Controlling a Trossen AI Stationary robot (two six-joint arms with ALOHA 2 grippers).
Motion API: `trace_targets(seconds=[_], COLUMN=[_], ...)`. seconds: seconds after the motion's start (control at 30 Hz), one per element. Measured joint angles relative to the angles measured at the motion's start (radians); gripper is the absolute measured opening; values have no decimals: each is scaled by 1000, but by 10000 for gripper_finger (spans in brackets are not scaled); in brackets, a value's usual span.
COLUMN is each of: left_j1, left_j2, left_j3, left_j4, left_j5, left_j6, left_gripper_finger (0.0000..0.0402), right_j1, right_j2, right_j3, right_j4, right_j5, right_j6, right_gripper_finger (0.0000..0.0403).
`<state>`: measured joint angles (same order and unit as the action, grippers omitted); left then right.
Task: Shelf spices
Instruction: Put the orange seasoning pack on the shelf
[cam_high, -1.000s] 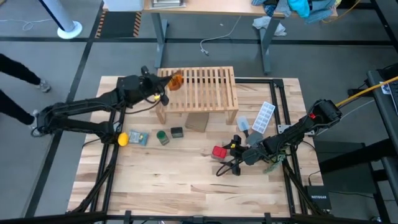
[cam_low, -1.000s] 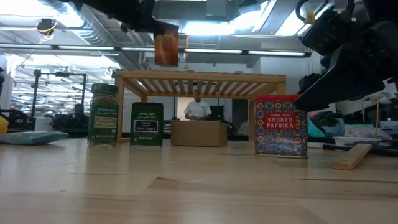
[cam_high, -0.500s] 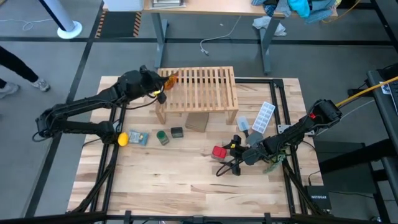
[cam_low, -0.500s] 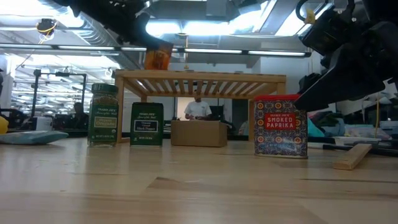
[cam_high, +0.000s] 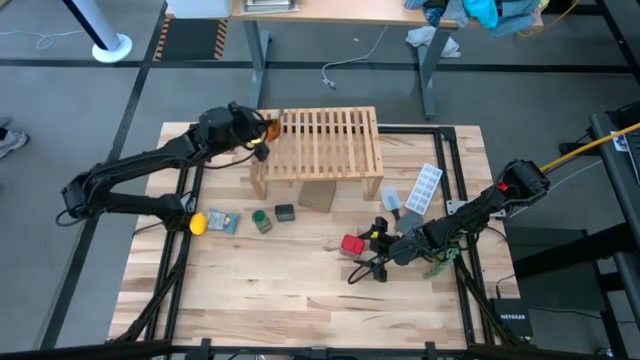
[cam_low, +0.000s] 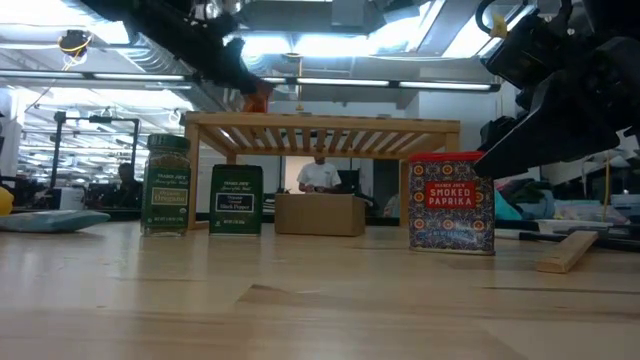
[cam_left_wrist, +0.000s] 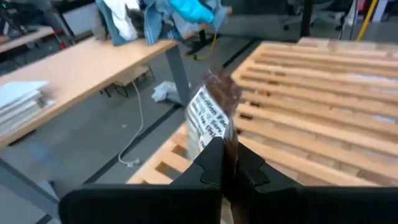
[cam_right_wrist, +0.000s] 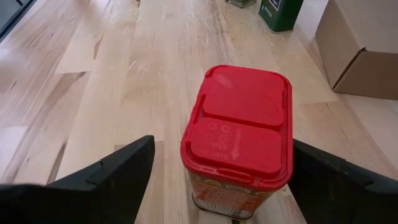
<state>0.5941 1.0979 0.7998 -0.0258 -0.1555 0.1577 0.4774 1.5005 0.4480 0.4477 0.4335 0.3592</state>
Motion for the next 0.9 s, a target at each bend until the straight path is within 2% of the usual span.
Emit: trace_targets(seconds=[0.23,0.57,0.9], left_j1=[0,-4,-4], left_j2=[49,5,-1], left_j3=[-2,-5,-5], left_j4=[4,76,79], left_j5=[0,7,97], left_j6=[25,15,49], left_gripper_finger=[0,0,0], right_j1=[0,0,0], right_j2=[0,0,0], right_j3=[0,0,0], right_j4=[0,-1,0], right_j5=[0,0,-1], right_j6=[0,1,1], right_gripper_finger=[342,342,342])
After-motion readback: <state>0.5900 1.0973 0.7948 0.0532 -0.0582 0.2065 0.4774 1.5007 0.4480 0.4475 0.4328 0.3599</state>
